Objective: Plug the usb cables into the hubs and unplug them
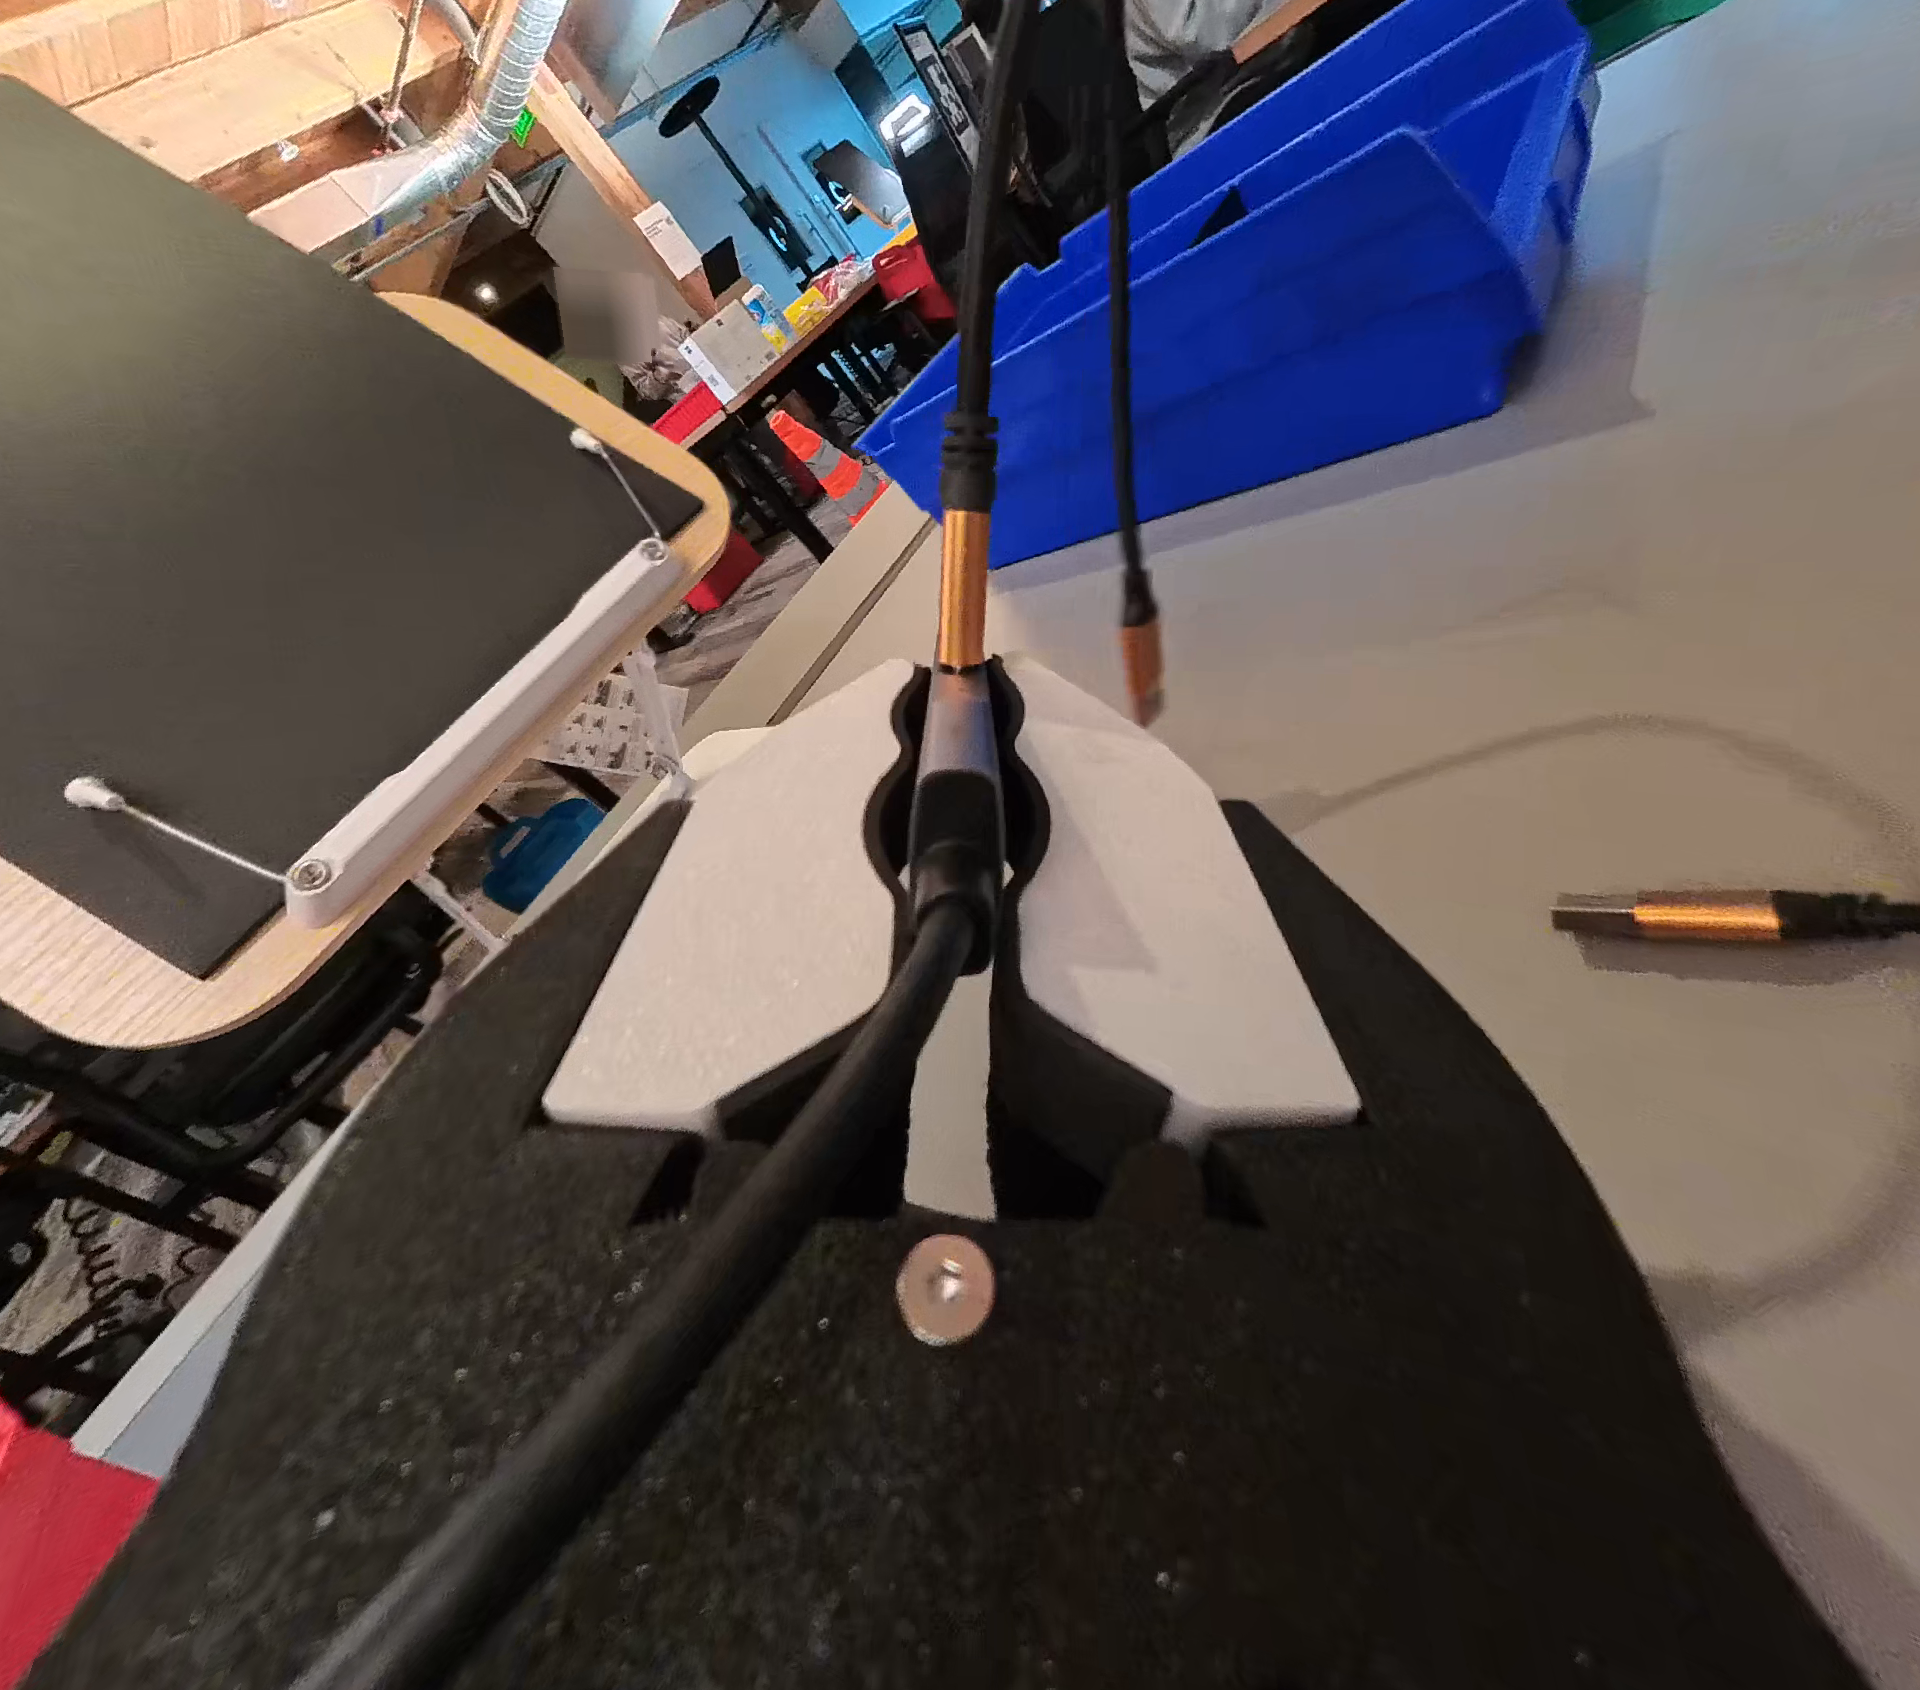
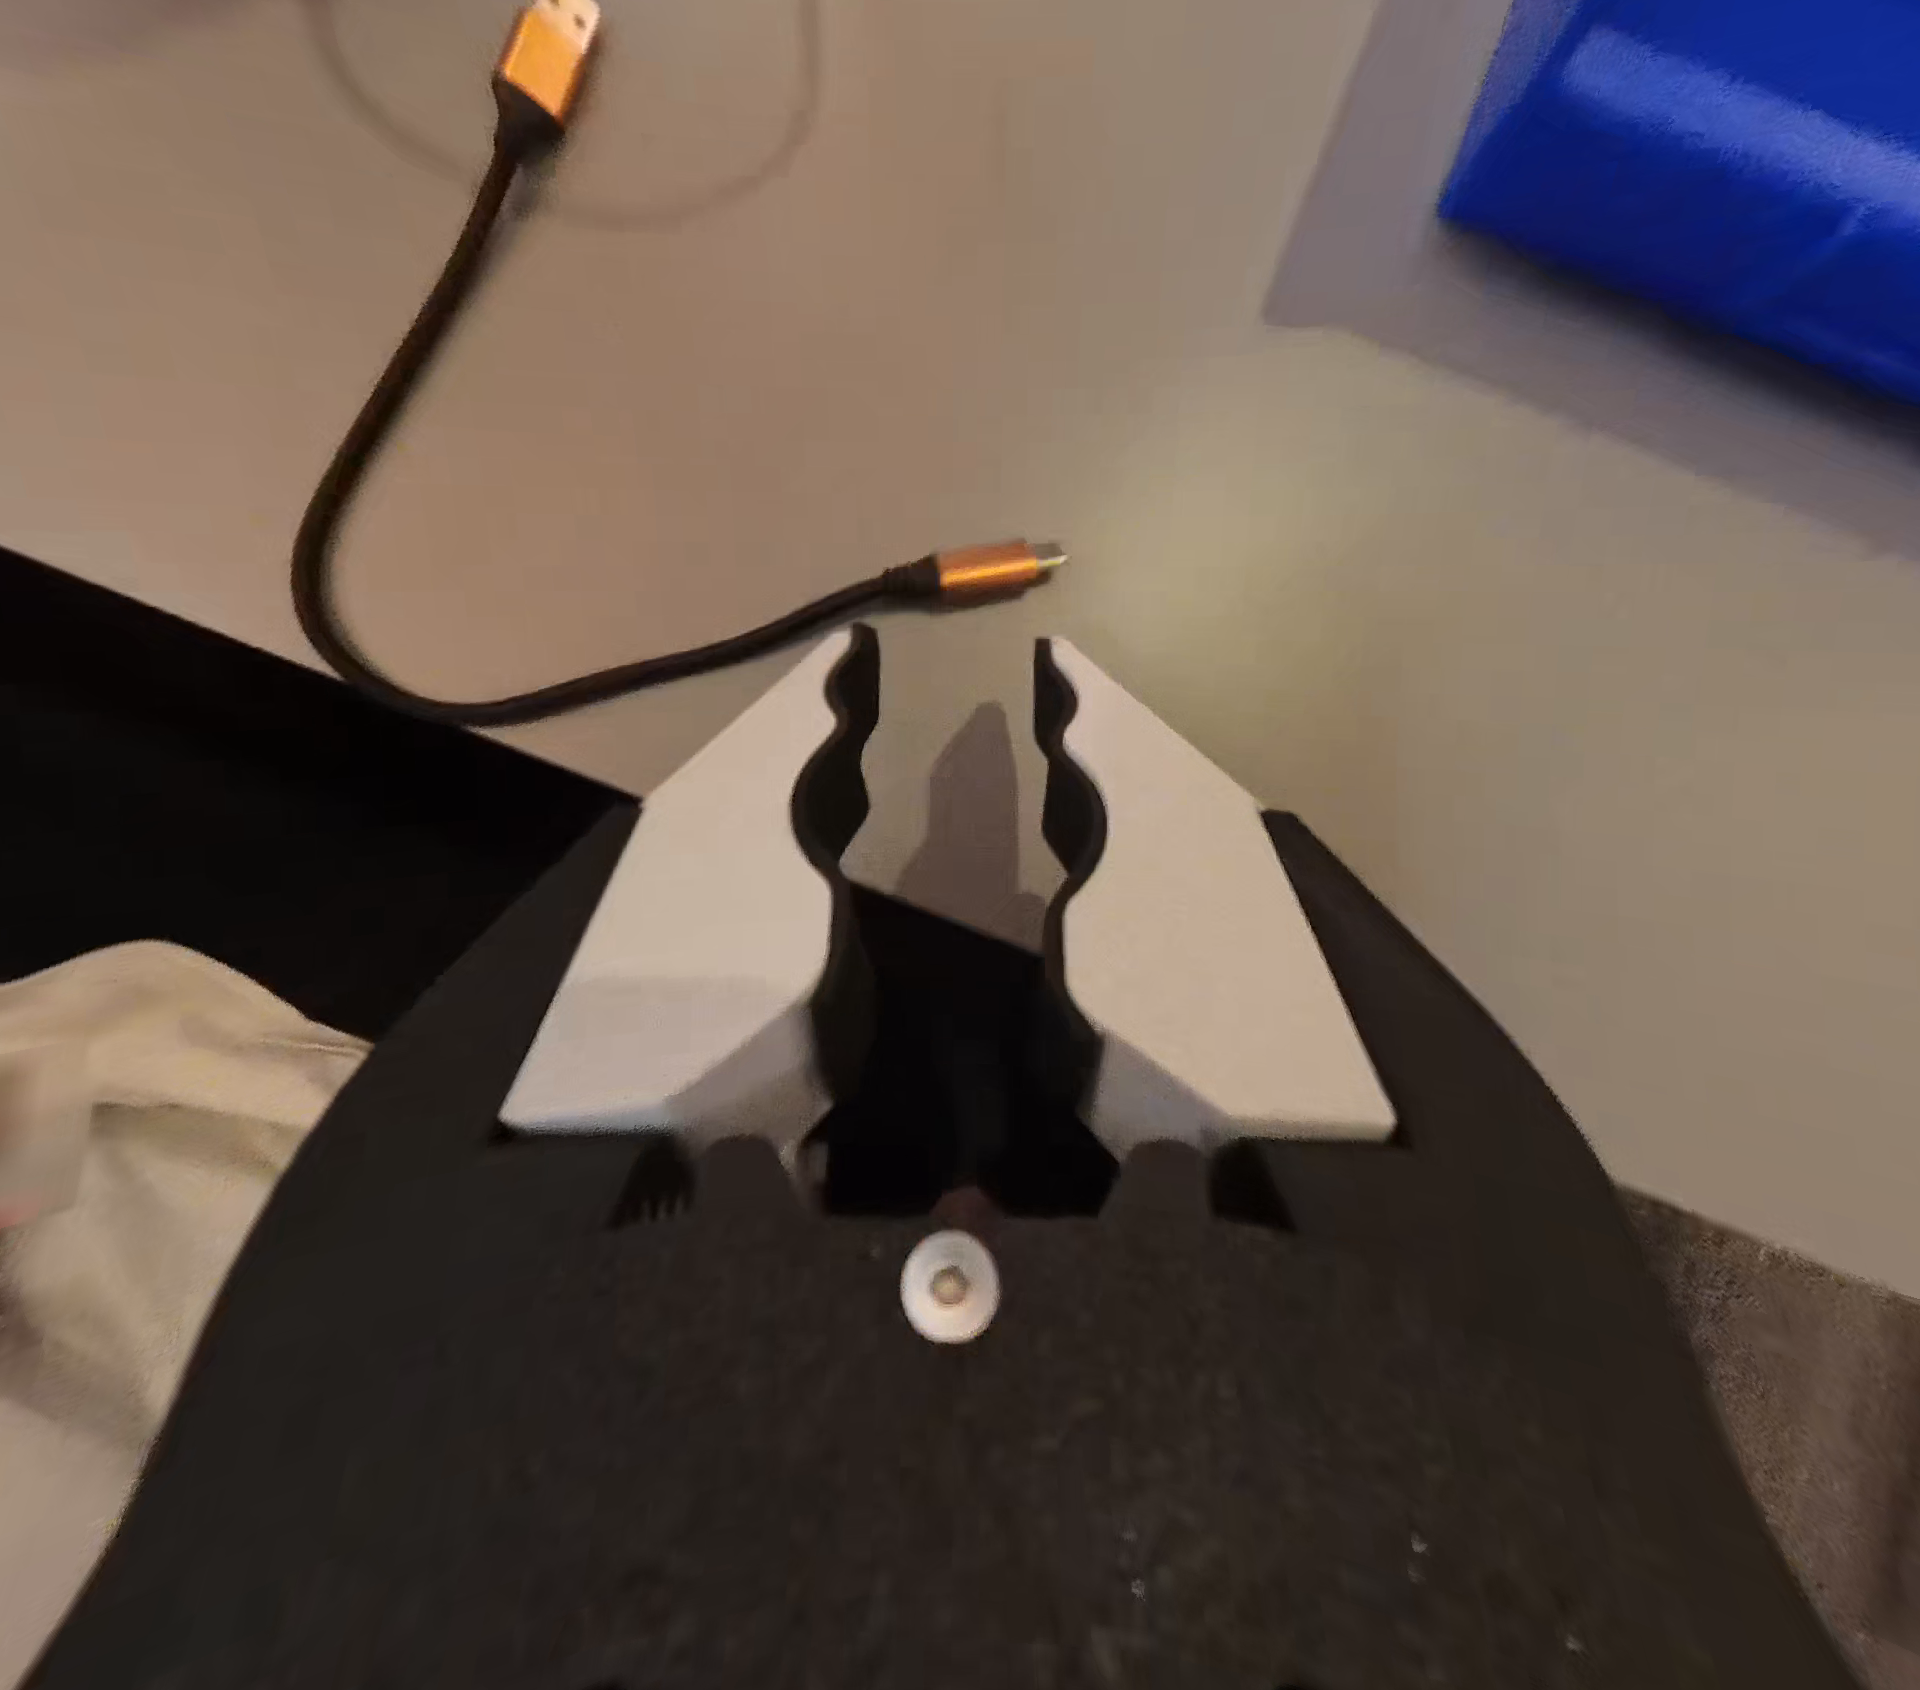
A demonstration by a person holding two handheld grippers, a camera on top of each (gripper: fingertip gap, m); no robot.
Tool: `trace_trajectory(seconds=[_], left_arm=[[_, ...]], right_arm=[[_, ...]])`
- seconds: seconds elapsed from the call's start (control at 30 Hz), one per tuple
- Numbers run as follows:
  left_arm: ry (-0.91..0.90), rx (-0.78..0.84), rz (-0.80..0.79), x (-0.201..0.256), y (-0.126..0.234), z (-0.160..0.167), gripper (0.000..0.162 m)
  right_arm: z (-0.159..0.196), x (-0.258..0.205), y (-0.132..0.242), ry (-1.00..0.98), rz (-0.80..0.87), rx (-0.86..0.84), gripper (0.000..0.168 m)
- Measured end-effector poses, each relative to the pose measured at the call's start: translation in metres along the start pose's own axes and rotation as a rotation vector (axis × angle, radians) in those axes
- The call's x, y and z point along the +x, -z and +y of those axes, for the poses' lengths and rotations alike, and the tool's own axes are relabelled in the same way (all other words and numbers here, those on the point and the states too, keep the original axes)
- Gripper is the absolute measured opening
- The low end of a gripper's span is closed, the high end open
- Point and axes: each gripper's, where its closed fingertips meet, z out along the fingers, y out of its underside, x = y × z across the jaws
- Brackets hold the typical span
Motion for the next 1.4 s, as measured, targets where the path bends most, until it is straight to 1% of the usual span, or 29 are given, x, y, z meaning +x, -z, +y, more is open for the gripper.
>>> trace_trajectory(seconds=[0.07,0.17,0.23,0.27,0.3,0.37,0.43,0.5,0.57,0.67,0.7,0.83,0.97,1.03,1.1,1.2,1.33,1.4], left_arm=[[-0.012,0.001,0.011,0.004,0.0,-0.002,0.01],[-0.017,0.006,0.026,0.009,0.0,-0.004,0.01],[-0.019,0.006,0.032,0.011,0.0,-0.004,0.01],[-0.018,0.007,0.033,0.011,0.0,-0.004,0.01],[-0.017,0.006,0.034,0.011,0.0,-0.004,0.01],[-0.015,0.001,0.036,0.011,-0.001,-0.004,0.01],[-0.014,0.001,0.037,0.01,-0.001,-0.004,0.01],[-0.014,0.0,0.037,0.01,-0.001,-0.003,0.01],[-0.016,-0.002,0.038,0.011,-0.001,-0.003,0.01],[-0.019,-0.003,0.036,0.01,-0.001,-0.003,0.01],[-0.021,-0.002,0.034,0.009,-0.001,-0.003,0.01],[-0.052,-0.001,0.015,0.005,0.0,-0.002,0.01],[-0.117,0.021,-0.011,0.001,0.0,-0.001,0.01],[-0.175,0.044,-0.025,0.0,0.0,-0.003,0.01],[-0.194,0.045,-0.031,0.0,0.0,-0.003,0.01],[-0.175,0.024,-0.045,-0.004,-0.001,0.001,0.01],[-0.128,-0.001,-0.073,-0.015,-0.001,0.007,0.01],[-0.112,-0.013,-0.082,-0.019,-0.001,0.01,0.01]], right_arm=[[0.004,-0.011,-0.004,-0.048,-0.003,0.025,0.032],[0.002,-0.007,-0.015,-0.103,0.044,0.04,0.041],[-0.004,-0.012,-0.022,-0.145,0.015,0.064,0.042],[-0.004,-0.011,-0.026,-0.148,0.026,0.054,0.041],[-0.004,-0.007,-0.03,-0.142,0.055,0.049,0.038],[-0.008,-0.003,-0.034,-0.122,0.084,0.046,0.025],[-0.014,-0.004,-0.039,-0.095,0.06,0.046,0.017],[-0.022,0.0,-0.046,-0.012,0.051,0.042,0.007],[-0.036,-0.007,-0.057,0.103,-0.041,0.071,0.007],[-0.053,-0.011,-0.072,0.181,-0.135,0.096,0.006],[-0.057,-0.008,-0.074,0.177,-0.143,0.092,0.006],[-0.081,-0.011,-0.063,0.134,-0.266,0.17,0.005],[-0.114,-0.014,-0.028,0.037,-0.413,0.3,0.005],[-0.131,-0.007,-0.013,0.013,-0.431,0.362,0.005],[-0.14,0.002,-0.01,0.06,-0.385,0.388,0.005],[-0.138,-0.002,-0.024,0.197,-0.366,0.386,0.005],[-0.118,-0.02,-0.053,0.487,-0.317,0.358,0.005],[-0.103,-0.03,-0.07,0.599,-0.303,0.28,0.006]])
